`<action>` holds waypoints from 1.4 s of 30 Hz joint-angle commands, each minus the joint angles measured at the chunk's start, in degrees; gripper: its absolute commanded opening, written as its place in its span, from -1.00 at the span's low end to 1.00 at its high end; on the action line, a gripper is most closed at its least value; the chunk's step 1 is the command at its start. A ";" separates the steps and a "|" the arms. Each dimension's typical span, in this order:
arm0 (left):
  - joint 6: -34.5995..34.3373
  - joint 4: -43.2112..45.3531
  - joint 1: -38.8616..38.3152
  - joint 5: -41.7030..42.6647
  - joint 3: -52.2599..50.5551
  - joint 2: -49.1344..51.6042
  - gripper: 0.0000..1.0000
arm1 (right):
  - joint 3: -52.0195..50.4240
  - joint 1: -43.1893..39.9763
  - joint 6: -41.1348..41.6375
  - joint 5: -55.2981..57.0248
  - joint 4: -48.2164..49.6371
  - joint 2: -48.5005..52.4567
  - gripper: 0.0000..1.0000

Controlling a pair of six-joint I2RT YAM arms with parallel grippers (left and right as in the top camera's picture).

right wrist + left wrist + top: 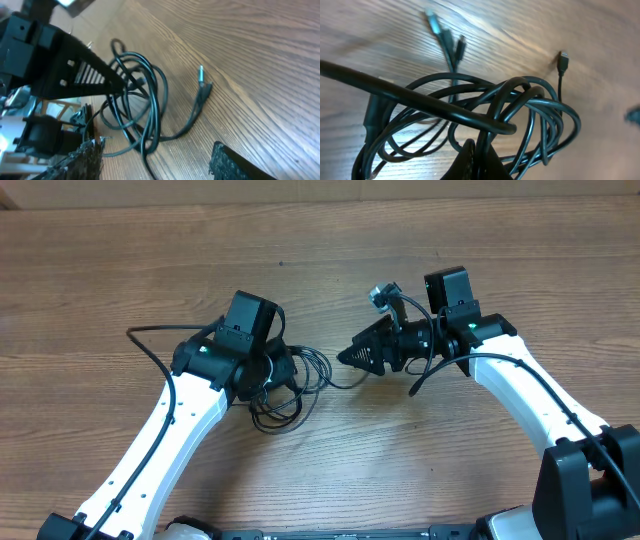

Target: Untangle cables

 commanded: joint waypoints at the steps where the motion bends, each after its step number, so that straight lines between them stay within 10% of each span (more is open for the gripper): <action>1: 10.08 0.33 0.04 7.15 -0.20 0.28 -0.92 | 1.44 0.90 -7.69 -7.17 0.09 -1.55 0.38; 42: 10.93 4.87 -0.11 15.78 -0.20 0.28 -0.92 | 1.42 7.96 -11.56 7.34 -4.00 -1.49 0.34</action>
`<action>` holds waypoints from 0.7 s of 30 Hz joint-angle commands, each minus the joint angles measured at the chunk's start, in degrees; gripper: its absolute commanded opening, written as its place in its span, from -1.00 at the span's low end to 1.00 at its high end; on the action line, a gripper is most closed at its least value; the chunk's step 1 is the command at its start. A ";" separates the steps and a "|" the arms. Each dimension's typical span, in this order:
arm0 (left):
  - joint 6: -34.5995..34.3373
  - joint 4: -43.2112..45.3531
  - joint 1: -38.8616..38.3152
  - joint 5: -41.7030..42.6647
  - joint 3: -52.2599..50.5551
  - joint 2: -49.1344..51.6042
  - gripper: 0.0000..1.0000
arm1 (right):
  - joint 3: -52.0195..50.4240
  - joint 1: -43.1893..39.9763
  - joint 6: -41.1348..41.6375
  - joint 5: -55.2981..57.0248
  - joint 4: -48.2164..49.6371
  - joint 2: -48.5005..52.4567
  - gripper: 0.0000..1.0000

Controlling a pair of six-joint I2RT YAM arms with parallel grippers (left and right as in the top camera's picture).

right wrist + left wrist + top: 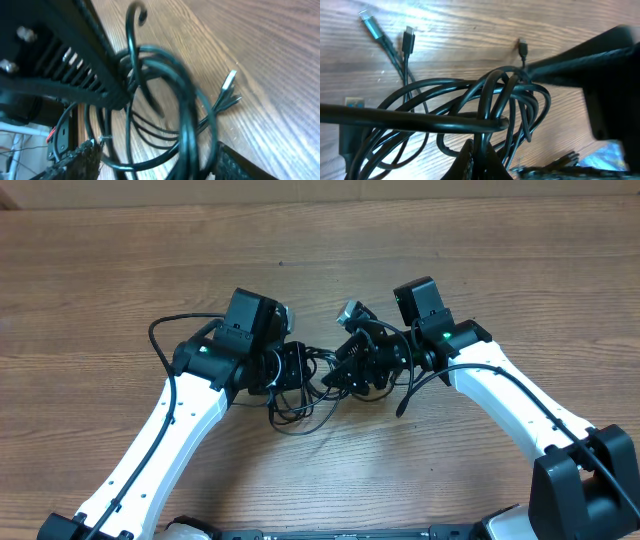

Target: Untangle cables

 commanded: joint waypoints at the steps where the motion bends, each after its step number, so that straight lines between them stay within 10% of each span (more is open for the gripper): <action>1: -1.53 0.92 -0.11 1.66 -0.20 0.28 -0.92 | 1.40 0.79 -2.78 0.33 -1.29 -1.49 0.31; 21: -5.38 -1.49 -0.11 -0.72 -0.20 0.28 -0.92 | 1.40 0.31 -0.98 0.33 0.52 -1.49 -0.91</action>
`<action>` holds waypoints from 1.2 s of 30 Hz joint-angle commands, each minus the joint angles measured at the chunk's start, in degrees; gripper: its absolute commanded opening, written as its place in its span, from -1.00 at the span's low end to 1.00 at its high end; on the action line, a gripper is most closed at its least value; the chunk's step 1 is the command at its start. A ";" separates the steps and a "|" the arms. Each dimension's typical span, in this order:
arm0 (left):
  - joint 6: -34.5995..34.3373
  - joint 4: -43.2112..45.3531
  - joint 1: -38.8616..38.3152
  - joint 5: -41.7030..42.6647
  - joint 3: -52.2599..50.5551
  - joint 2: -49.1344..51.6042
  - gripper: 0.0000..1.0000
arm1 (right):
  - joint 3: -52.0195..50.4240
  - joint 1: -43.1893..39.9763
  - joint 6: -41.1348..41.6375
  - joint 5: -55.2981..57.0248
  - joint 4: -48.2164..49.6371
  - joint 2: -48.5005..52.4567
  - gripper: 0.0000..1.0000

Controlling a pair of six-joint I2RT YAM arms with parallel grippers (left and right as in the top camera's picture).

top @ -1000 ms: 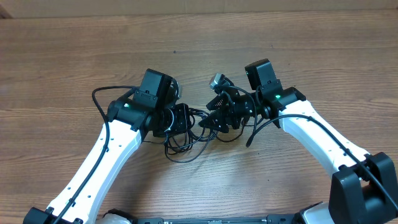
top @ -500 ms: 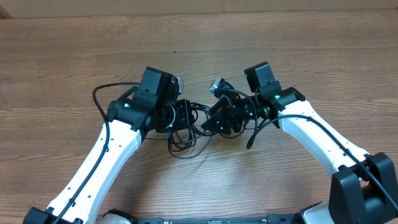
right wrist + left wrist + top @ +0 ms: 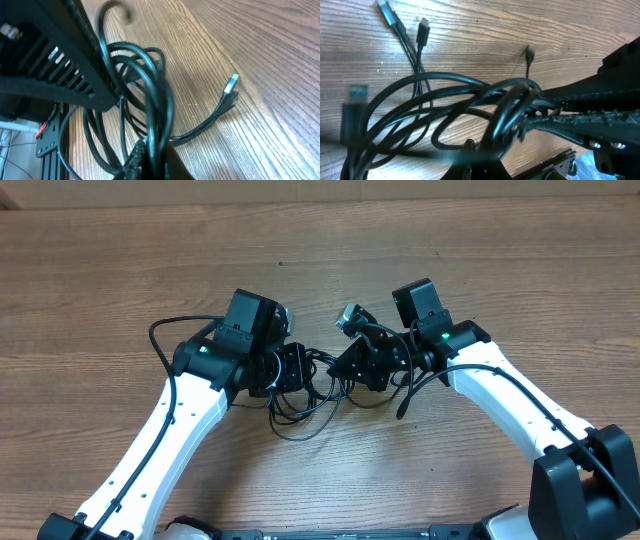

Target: Untangle cables

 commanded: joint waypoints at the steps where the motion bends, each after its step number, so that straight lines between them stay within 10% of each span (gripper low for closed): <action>1: -6.12 -0.04 -0.11 -2.73 -0.15 0.28 -0.91 | 1.40 -0.35 1.88 -1.60 1.07 -1.49 -0.92; 21: -40.87 -7.19 -0.07 -18.01 -0.15 0.28 -0.91 | 1.40 -5.01 8.48 -1.57 1.49 -1.49 -0.92; 36: -50.21 -10.32 -0.07 -18.29 -0.15 0.28 -0.91 | 1.40 -5.70 14.29 1.31 2.05 -1.49 -0.92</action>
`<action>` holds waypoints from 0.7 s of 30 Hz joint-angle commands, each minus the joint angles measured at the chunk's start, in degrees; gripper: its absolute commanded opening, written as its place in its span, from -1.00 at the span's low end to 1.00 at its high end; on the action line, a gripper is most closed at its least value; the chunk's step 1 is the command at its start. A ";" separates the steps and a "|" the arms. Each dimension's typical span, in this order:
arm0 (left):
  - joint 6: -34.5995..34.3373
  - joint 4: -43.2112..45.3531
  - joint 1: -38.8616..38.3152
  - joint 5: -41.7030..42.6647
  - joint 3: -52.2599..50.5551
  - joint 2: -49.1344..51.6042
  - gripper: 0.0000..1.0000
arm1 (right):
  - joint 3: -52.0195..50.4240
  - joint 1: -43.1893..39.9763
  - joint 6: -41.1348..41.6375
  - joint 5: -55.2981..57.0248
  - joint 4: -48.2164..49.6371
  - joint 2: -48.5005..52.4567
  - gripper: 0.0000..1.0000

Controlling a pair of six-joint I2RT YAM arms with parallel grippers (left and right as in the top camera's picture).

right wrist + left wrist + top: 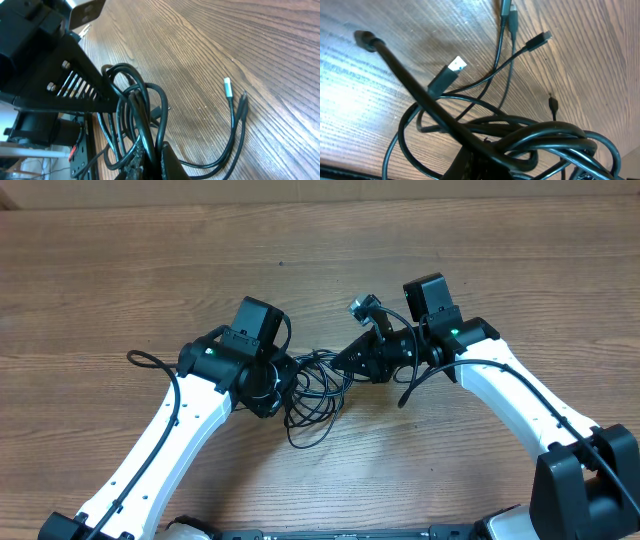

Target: Untangle cables

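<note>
A tangle of black cables (314, 388) lies mid-table between both arms. My left gripper (281, 382) is shut on a thick black cable (445, 120) of the bundle; its jaws meet at the lower edge of the left wrist view. A USB-A plug (453, 65) and thin plug ends (540, 38) fan out on the wood beyond it. My right gripper (347, 363) is shut on black strands (142, 127) at the tangle's right side. A silver-tipped plug (227, 86) lies loose on the table to its right.
The wooden table (120, 270) carries nothing else. The left arm's own black cable (150, 365) loops out to the left, and the right arm's cable (420, 380) hangs beside its wrist. The two grippers are very close together.
Both grippers stay shut on the tangle. The right gripper now sits slightly further right and up, the left wrist has turned, and a loop of the bundle now reaches lower toward the front.
At first my left gripper held the bundle while the right gripper stood open, apart to the right. Then the right gripper's open jaws were around the strands, then shut on them. Now both hold the tangle, a little more spread between them.
</note>
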 commanded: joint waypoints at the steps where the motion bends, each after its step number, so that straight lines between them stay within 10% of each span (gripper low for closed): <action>1: -7.82 -2.84 1.14 -7.13 -0.15 0.28 -0.91 | 1.36 -2.64 3.78 5.73 0.63 -1.49 -0.92; 21: -12.66 -4.98 1.14 -7.08 -0.15 0.28 -0.91 | 1.36 -2.64 19.06 17.55 1.86 -1.49 -0.92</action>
